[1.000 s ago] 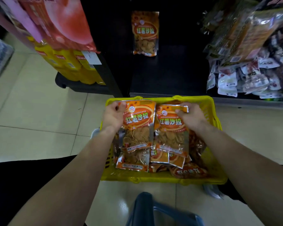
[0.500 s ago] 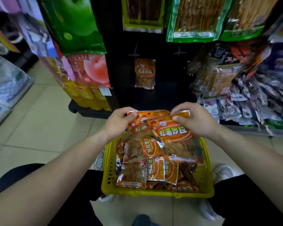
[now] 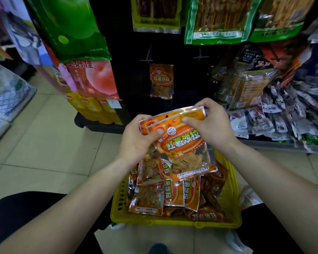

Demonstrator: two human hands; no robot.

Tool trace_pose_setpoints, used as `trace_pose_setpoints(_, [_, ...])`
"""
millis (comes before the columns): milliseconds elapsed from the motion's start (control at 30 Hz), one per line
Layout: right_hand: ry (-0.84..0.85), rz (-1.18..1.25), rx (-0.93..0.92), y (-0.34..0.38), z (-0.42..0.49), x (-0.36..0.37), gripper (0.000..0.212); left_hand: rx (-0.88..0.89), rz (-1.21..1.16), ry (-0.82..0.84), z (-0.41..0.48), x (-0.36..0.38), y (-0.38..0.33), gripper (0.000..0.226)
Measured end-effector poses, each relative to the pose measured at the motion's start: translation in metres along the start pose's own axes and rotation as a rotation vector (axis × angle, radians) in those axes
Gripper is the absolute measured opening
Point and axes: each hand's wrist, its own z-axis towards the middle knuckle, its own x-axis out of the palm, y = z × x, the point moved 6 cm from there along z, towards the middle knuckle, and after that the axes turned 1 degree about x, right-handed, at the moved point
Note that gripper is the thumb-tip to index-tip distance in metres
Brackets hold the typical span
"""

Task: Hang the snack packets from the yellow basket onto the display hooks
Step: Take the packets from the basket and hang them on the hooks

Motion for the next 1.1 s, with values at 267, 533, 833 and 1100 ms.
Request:
trace_pose_setpoints(267, [0.066,-0.48,0.006,-0.006,0.025,0.003,0.04,0.019,0.066,0.02,0.024,0.01,0.008,0.013])
trace_pose_setpoints(533, [0.251,-0.605,-0.334,0.014,0.031,0.024,0.03,0.046,0.156,0.115,0.037,0.023,0.018,0.01])
trace_pose_setpoints(833, [0.422,-0.55,-0.196,-0.001,0.035,0.035,0.006,0.022,0.15,0.185,0.042,0.028,0.023,0.017])
trace_pose_setpoints(1100, [0.132,-0.59,-0.236,0.004,0.055,0.004,0.007,-0.081,0.071,0.109,0.062,-0.006,0.041,0.032])
